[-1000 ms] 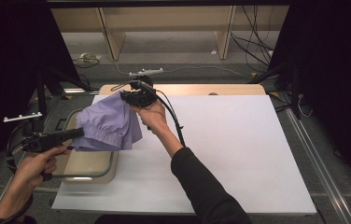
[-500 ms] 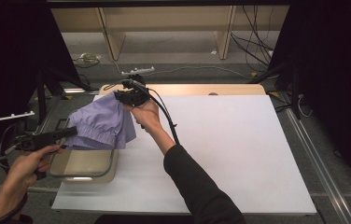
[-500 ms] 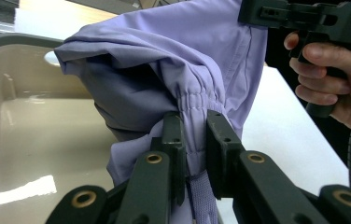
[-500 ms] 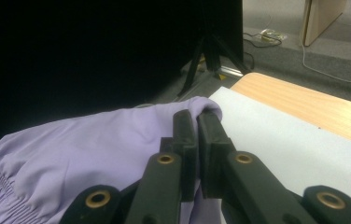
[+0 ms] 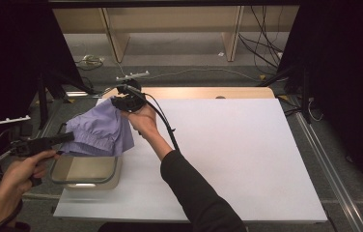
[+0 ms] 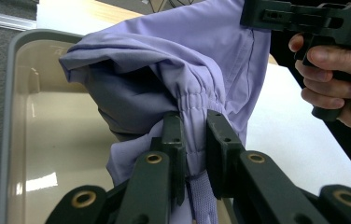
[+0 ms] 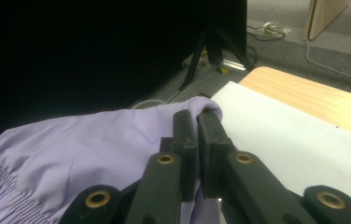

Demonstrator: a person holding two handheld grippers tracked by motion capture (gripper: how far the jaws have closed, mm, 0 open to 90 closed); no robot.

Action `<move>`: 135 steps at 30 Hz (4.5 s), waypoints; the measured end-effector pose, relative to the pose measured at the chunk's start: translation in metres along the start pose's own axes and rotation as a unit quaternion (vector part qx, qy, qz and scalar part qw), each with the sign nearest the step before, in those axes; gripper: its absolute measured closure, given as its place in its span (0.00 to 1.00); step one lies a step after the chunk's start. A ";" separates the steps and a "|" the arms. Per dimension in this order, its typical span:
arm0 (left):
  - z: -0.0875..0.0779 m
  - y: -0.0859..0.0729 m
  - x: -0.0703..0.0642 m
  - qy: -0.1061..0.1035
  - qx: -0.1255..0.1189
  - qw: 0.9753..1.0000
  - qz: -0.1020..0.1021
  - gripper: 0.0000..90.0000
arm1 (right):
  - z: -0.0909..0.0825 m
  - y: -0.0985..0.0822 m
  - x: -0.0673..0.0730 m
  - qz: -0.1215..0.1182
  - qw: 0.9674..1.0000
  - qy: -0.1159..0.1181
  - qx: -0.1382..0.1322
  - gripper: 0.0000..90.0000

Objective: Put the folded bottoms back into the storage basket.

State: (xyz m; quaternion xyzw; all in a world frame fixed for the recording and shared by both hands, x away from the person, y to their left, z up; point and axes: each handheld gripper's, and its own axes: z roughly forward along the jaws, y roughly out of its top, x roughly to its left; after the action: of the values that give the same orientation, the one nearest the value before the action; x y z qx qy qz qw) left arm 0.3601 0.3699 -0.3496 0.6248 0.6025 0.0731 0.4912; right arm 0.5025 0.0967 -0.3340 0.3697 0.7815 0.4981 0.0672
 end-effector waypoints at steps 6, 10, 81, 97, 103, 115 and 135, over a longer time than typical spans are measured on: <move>-0.003 0.000 0.007 0.008 0.002 1.000 -0.003 0.88 | 0.009 -0.002 0.006 -0.001 1.000 0.001 0.006 0.97; -0.002 -0.001 0.009 0.012 0.005 1.000 -0.003 0.88 | 0.012 -0.003 0.007 -0.001 1.000 0.000 0.009 0.97; 0.018 -0.008 0.024 0.061 0.027 0.998 -0.019 0.34 | 0.038 -0.026 0.014 -0.017 0.998 0.000 0.064 0.41; 0.037 -0.013 0.001 0.034 0.034 0.999 0.016 0.28 | 0.005 -0.032 -0.007 -0.015 0.999 0.004 0.039 0.40; 0.039 -0.014 -0.003 0.025 0.025 0.999 0.022 0.26 | -0.005 -0.035 -0.014 -0.011 0.999 0.002 0.034 0.40; 0.049 -0.022 -0.018 -0.007 0.018 0.998 0.053 0.21 | -0.026 -0.045 -0.027 -0.006 1.000 -0.002 0.022 0.32; 0.069 -0.038 -0.047 -0.050 0.004 0.994 0.095 0.14 | -0.065 -0.074 -0.047 0.000 1.000 -0.023 -0.008 0.29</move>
State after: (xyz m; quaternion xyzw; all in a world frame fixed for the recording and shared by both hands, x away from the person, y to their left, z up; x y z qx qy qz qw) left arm 0.3687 0.2875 -0.3880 0.6842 0.5154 0.0852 0.5090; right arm 0.4679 0.0021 -0.3756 0.3807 0.7755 0.4959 0.0882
